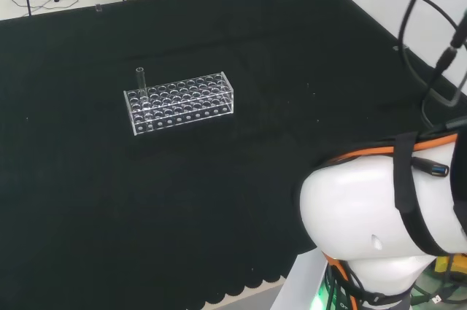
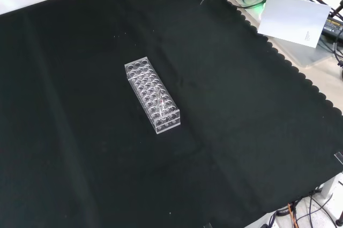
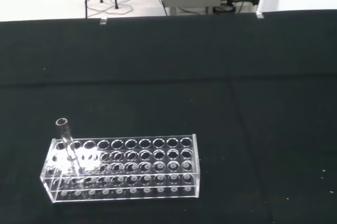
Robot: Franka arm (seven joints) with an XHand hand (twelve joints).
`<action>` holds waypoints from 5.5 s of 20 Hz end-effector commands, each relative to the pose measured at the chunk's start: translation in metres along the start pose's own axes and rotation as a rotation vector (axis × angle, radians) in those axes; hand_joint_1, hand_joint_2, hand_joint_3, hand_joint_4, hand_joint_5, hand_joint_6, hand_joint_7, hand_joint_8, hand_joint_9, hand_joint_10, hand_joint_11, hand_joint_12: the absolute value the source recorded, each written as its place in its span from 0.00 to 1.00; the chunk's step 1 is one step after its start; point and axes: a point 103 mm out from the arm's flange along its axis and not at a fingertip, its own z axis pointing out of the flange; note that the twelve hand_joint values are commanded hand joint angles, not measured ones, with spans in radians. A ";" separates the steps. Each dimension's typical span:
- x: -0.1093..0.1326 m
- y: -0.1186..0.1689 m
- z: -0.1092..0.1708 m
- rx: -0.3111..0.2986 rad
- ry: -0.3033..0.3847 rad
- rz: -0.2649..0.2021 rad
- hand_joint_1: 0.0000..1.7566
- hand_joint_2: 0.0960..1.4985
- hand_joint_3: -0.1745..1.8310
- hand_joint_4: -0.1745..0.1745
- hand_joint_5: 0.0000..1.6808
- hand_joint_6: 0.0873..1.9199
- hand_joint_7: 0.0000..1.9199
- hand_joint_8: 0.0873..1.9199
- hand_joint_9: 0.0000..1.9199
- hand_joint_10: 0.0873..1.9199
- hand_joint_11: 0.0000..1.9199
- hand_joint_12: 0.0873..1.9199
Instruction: Pick up the test tube.
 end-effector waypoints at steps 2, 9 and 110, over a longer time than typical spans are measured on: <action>0.051 0.060 0.015 0.061 0.043 -0.119 0.43 0.42 0.39 0.19 0.13 0.06 0.03 0.47 0.05 0.51 0.00 0.76; 0.080 0.114 0.036 0.124 0.084 -0.230 0.45 0.41 0.39 0.17 0.16 0.06 0.06 0.47 0.07 0.51 0.00 0.78; 0.171 0.224 0.268 0.571 -0.121 -0.294 0.58 0.36 0.46 0.00 0.32 0.46 0.45 0.46 0.42 0.41 0.21 0.73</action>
